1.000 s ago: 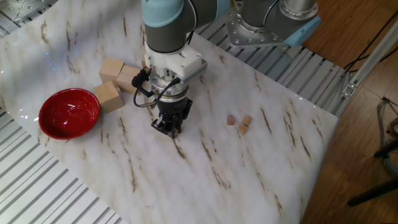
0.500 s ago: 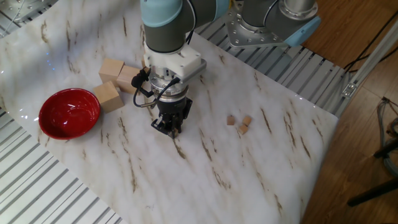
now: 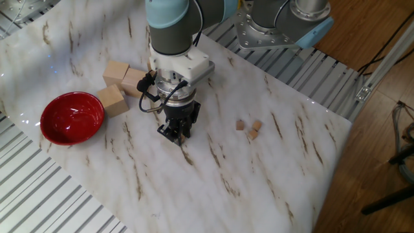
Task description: Stack the blocks into a pyramid shape
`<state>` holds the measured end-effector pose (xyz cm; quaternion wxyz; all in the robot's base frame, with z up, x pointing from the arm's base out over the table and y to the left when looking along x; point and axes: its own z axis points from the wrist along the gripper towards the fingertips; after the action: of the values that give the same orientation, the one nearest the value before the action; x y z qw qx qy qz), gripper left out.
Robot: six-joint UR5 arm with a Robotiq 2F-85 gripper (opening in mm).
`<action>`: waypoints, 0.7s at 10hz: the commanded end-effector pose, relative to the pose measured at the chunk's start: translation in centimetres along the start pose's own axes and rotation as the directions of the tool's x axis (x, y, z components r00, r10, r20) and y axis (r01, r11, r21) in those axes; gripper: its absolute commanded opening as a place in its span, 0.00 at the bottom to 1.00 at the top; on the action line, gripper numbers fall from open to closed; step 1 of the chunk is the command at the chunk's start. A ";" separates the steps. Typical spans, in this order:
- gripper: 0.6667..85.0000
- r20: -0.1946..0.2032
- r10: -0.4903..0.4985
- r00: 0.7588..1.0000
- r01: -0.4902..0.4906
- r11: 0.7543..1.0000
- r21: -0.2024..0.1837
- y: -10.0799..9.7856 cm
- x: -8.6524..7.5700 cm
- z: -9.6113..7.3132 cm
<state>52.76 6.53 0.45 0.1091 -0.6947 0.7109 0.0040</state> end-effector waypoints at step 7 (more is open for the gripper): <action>0.48 0.015 0.006 1.000 -0.006 1.000 -0.001 0.2 0.2 -0.1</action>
<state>52.39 6.27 0.35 0.1084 -0.6968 0.7090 0.0070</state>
